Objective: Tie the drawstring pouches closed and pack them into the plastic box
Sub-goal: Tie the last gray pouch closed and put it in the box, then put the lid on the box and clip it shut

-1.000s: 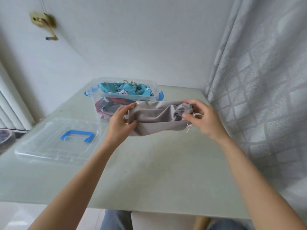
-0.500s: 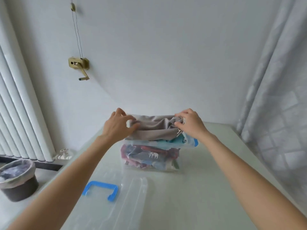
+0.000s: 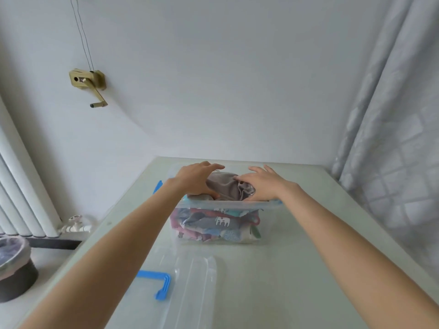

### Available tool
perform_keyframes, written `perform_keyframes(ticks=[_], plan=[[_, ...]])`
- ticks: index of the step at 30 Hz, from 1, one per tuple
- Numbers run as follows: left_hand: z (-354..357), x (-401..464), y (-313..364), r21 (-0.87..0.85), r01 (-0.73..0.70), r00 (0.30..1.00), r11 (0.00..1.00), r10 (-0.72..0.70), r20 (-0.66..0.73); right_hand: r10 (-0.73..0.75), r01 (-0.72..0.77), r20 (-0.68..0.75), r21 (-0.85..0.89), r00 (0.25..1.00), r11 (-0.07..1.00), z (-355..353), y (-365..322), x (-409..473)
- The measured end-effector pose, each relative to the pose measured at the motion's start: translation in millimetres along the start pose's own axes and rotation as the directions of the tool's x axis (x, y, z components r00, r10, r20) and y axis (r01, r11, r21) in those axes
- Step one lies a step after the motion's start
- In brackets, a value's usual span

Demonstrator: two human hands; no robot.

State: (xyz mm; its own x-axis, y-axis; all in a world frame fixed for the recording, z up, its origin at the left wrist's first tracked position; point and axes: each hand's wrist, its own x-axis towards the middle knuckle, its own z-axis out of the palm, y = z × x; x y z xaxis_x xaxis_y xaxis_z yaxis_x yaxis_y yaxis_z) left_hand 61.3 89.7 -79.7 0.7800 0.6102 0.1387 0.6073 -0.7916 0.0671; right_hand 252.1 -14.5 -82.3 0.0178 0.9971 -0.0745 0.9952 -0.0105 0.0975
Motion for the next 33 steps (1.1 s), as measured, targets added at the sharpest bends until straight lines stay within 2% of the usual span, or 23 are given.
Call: perform_keyframes(ticks=[3,7,11,13,14,16,19,21,23,26,29,31,33], plan=[[-3.3,0.5,1.7,0.017,-0.002,1.000,1.000,0.002,-0.008,0.004,0.010,-0.081,0.168,0.997,0.986,-4.0,0.3,-6.6],[-9.4,-15.6,6.8,-0.061,0.014,0.997,0.998,-0.018,-0.069,0.056,0.070,-0.266,0.442,0.962,0.894,-14.2,-4.5,-30.7],[-13.8,-60.4,20.3,-0.144,0.002,0.946,0.990,-0.048,-0.320,0.045,0.216,-0.566,0.385,0.823,0.897,-18.9,-33.2,-64.4],[-9.1,-92.4,23.8,-0.214,-0.014,0.885,0.977,-0.088,-0.458,0.058,0.272,-0.654,0.391,0.754,0.879,-12.9,-57.4,-86.3],[-3.5,-115.5,24.4,-0.260,-0.011,0.854,0.965,-0.127,-0.505,0.070,0.288,-0.662,0.416,0.746,0.863,-3.5,-72.7,-97.3],[11.1,-152.6,21.8,-0.362,0.025,0.803,0.932,-0.235,-0.548,0.115,0.242,-0.601,0.481,0.791,0.843,18.1,-95.2,-112.2],[40.1,-205.9,5.7,-0.437,0.146,0.769,0.888,-0.380,-0.514,0.189,0.009,-0.336,0.508,0.923,0.861,55.8,-123.0,-125.2],[58.1,-237.1,-9.1,-0.405,0.298,0.792,0.864,-0.461,-0.401,0.186,-0.104,-0.145,0.442,0.972,0.891,77.4,-140.2,-131.3],[71.7,-260.2,-23.1,-0.289,0.485,0.791,0.825,-0.555,-0.258,0.184,-0.153,-0.033,0.422,0.982,0.894,92.6,-156.7,-135.3],[80.6,-277.3,-32.4,-0.146,0.675,0.712,0.723,-0.691,-0.126,0.200,-0.188,0.009,0.389,0.980,0.902,104.4,-172.7,-137.2],[85.8,-285.5,-34.2,-0.120,0.737,0.668,0.665,-0.744,-0.016,0.211,-0.182,-0.020,0.433,0.977,0.883,109.1,-181.5,-139.3],[87.8,-291.9,-34.4,-0.150,0.737,0.663,0.659,-0.748,-0.030,0.222,-0.164,-0.056,0.507,0.973,0.846,110.8,-183.1,-141.7],[86.9,-298.6,-36.1,-0.254,0.726,0.643,0.639,-0.762,-0.078,0.260,-0.123,-0.122,0.644,0.958,0.755,111.4,-179.6,-145.8]])
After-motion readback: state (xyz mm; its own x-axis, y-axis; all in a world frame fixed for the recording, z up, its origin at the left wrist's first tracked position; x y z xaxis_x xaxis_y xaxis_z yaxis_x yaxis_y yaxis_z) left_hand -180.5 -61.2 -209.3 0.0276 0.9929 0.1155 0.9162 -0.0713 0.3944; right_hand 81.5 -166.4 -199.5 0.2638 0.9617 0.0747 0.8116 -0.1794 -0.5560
